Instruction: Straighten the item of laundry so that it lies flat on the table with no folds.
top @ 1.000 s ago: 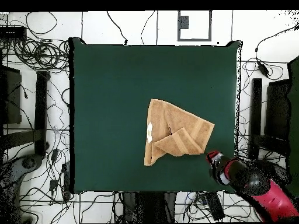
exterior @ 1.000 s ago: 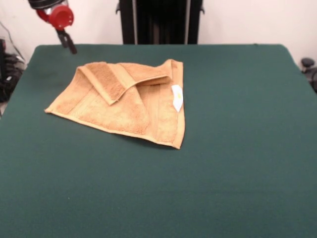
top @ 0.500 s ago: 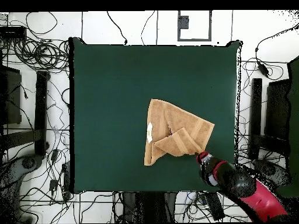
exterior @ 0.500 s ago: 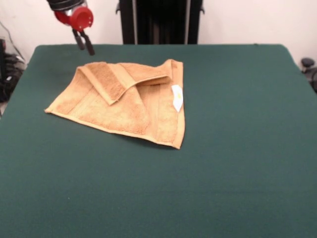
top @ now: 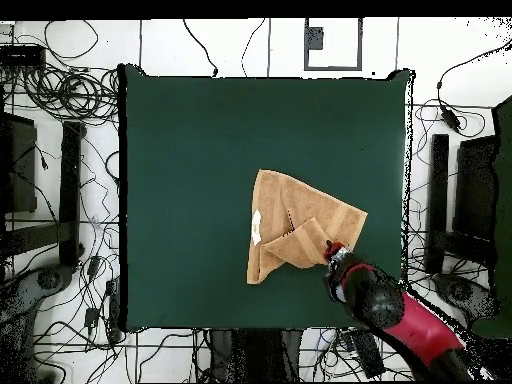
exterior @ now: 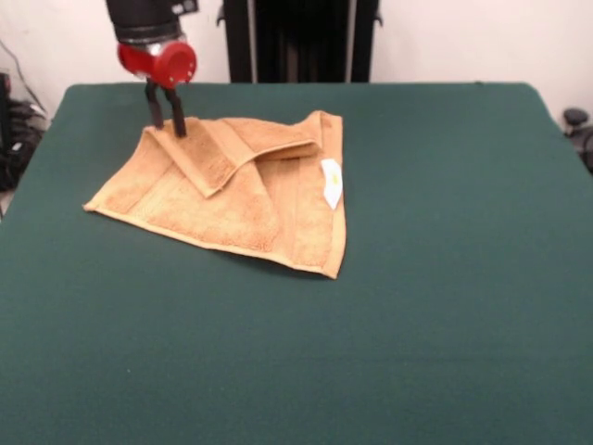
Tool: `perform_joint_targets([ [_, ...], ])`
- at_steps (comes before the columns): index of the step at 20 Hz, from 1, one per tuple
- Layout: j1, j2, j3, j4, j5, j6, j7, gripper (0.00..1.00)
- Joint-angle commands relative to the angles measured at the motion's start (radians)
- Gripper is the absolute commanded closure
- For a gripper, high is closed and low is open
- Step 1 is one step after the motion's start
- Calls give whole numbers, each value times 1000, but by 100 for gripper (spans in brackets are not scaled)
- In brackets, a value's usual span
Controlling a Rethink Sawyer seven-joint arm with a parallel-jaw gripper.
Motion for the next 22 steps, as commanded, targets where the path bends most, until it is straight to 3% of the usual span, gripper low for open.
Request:
perform_joint_targets([
  [1, 112, 118, -51, -50, 18, -218, 204, 0],
  [4, 110, 112, -53, -27, 30, -242, 197, 0],
  [16, 7, 70, 30, -52, 19, -116, 117, 0],
  [19, -59, 77, 115, -11, 59, 27, 109, 0],
  [22, -69, 65, 137, 25, 84, 80, 123, 0],
])
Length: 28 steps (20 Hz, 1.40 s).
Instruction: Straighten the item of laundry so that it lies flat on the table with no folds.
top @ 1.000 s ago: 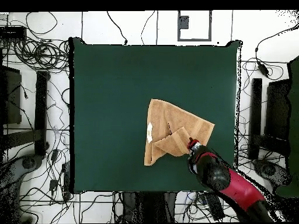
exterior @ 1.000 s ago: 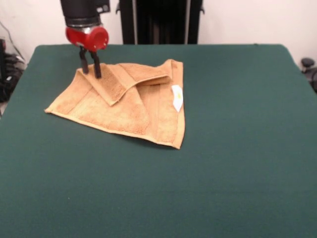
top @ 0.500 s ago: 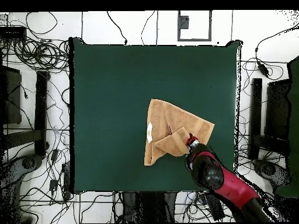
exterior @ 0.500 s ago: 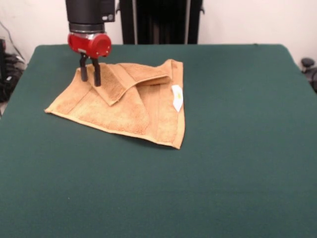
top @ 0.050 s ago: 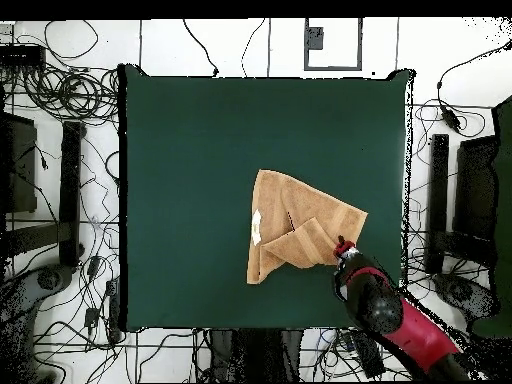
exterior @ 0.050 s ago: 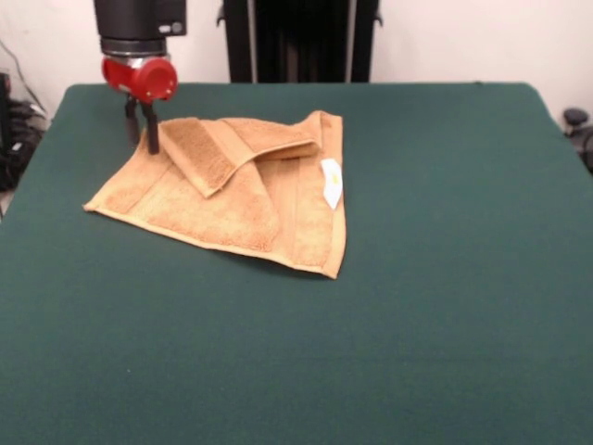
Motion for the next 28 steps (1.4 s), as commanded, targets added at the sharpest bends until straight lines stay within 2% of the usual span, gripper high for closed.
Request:
perform_joint_targets([
  [1, -2, 1, 148, 36, 86, 230, 128, 0],
  [7, 17, -47, 139, 38, 109, 317, 123, 0],
  [15, 21, -59, 137, 11, 118, 443, 81, 0],
  [22, 24, -62, 139, -8, 104, 479, 62, 0],
  [24, 34, -81, 140, -54, 6, 390, -9, 0],
  [26, 17, -93, 186, -113, -139, 268, -122, 0],
  [28, -8, -89, 234, -139, -200, 245, -158, 0],
])
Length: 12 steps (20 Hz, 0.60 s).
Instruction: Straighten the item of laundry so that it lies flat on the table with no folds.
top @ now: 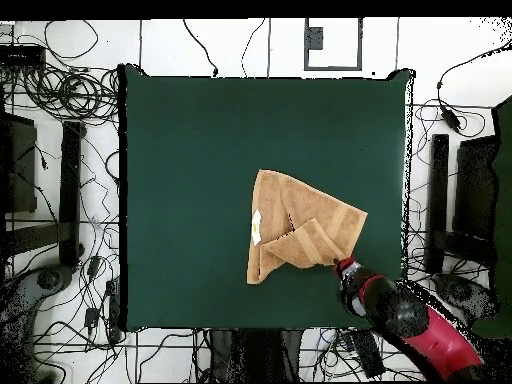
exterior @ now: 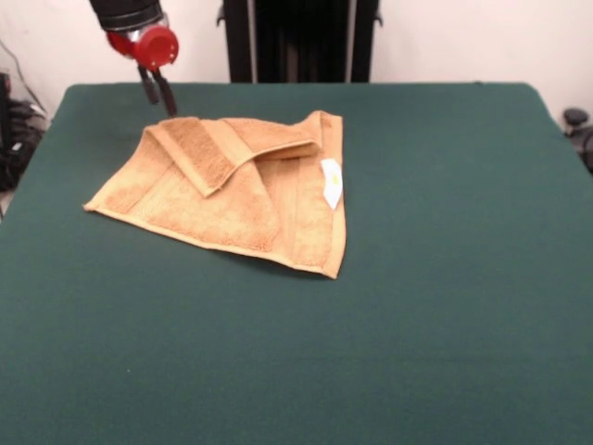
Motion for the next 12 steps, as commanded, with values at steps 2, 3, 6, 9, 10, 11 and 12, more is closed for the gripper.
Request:
perform_joint_targets([
  [2, 5, 6, 235, -143, -207, -102, -141, 0],
  [3, -4, 11, 247, -142, -220, -106, -125, 0],
  [6, -14, 22, 257, -147, -253, -115, -80, 0],
  [9, -18, 24, 263, -147, -282, -150, -40, 0],
  [10, -19, 25, 263, -148, -290, -159, -32, 0],
  [11, -14, 29, 255, -148, -302, -192, -9, 0],
  [12, -11, 29, 250, -149, -309, -211, 2, 0],
])
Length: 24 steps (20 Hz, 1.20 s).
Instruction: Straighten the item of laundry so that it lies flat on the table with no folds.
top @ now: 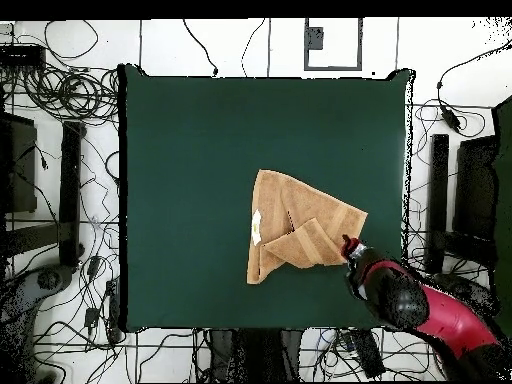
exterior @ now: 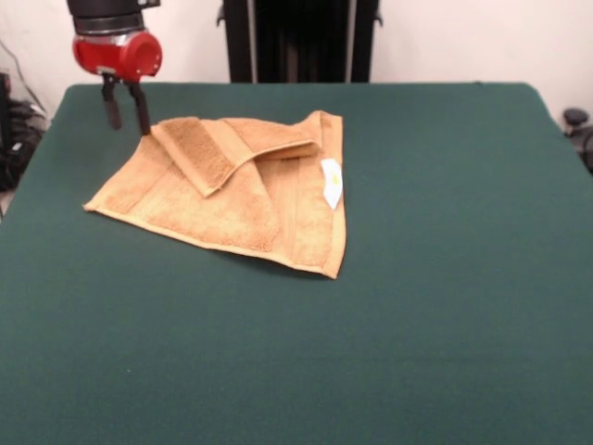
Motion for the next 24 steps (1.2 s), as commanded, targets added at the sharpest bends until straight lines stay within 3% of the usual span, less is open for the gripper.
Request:
perform_joint_targets([
  [1, 30, 41, 116, -66, -74, -139, 22, 0],
  [5, 99, 47, 2, -52, -55, -313, 133, 0],
  [9, 88, 122, -3, -53, -38, -337, 139, 0],
  [12, 73, 179, 3, -32, 16, -311, 168, 0],
  [24, 59, 197, 14, 67, 175, -246, 227, 0],
])
